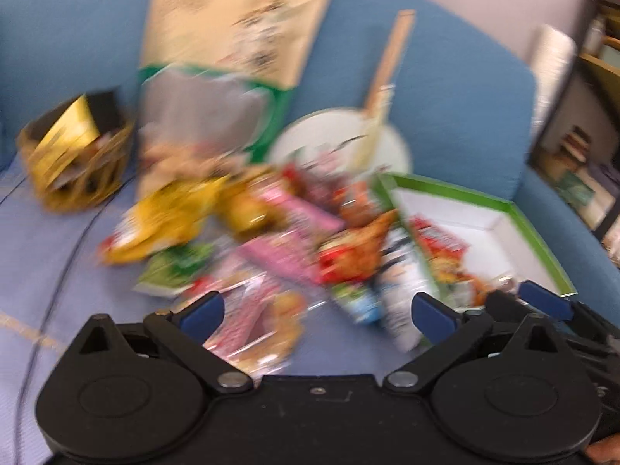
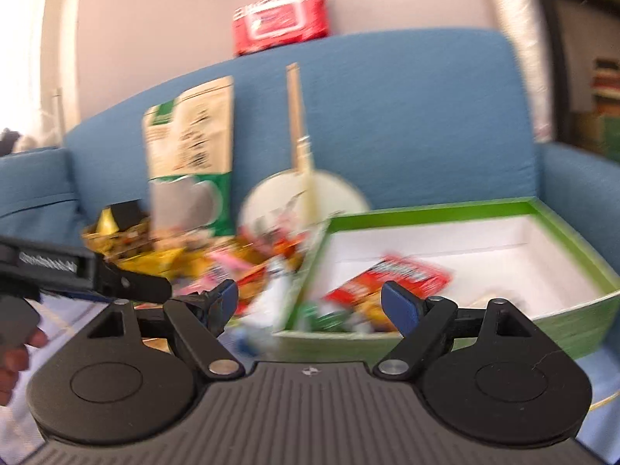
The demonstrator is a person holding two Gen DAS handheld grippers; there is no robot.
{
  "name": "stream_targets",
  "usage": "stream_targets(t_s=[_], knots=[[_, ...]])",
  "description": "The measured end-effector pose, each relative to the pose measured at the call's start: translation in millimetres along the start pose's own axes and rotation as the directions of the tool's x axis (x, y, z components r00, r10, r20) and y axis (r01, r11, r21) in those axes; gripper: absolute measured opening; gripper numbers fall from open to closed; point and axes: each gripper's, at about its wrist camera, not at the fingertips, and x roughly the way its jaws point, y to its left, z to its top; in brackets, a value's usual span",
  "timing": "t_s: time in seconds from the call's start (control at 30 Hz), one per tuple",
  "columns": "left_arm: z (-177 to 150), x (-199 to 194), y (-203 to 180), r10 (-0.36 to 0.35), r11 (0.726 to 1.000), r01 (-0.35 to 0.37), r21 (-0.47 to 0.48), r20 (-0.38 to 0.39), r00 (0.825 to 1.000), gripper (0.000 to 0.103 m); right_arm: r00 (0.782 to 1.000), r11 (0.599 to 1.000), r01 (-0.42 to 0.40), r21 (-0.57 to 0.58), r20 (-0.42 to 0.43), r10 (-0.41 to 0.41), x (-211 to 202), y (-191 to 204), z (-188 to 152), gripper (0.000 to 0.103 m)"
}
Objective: Organize snacks
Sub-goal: 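Grasp the clear GALETTE biscuit bag with both tools together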
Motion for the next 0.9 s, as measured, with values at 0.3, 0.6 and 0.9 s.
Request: stream_targets(t_s=[0.3, 0.6, 0.9], knots=[[6, 24, 73, 0.064, 0.989, -0.074, -0.125, -0.082, 0.995, 0.103, 0.986, 0.994, -0.103, -0.035, -0.132, 0.098, 19, 28, -23, 0.103], [-18, 31, 51, -0.129, 0.99, 0.117, -0.072, -0.181, 0.975, 0.049, 0.96, 0.985, -0.154, 0.075, -0.224, 0.167, 38, 24, -33, 0.103], [-10, 19, 50, -0.124, 0.987, 0.11, -0.117, -0.119, 0.985, 0.087, 0.945, 0.975, -0.165, 0.147, -0.26, 0.2, 61, 22, -41, 0.103]])
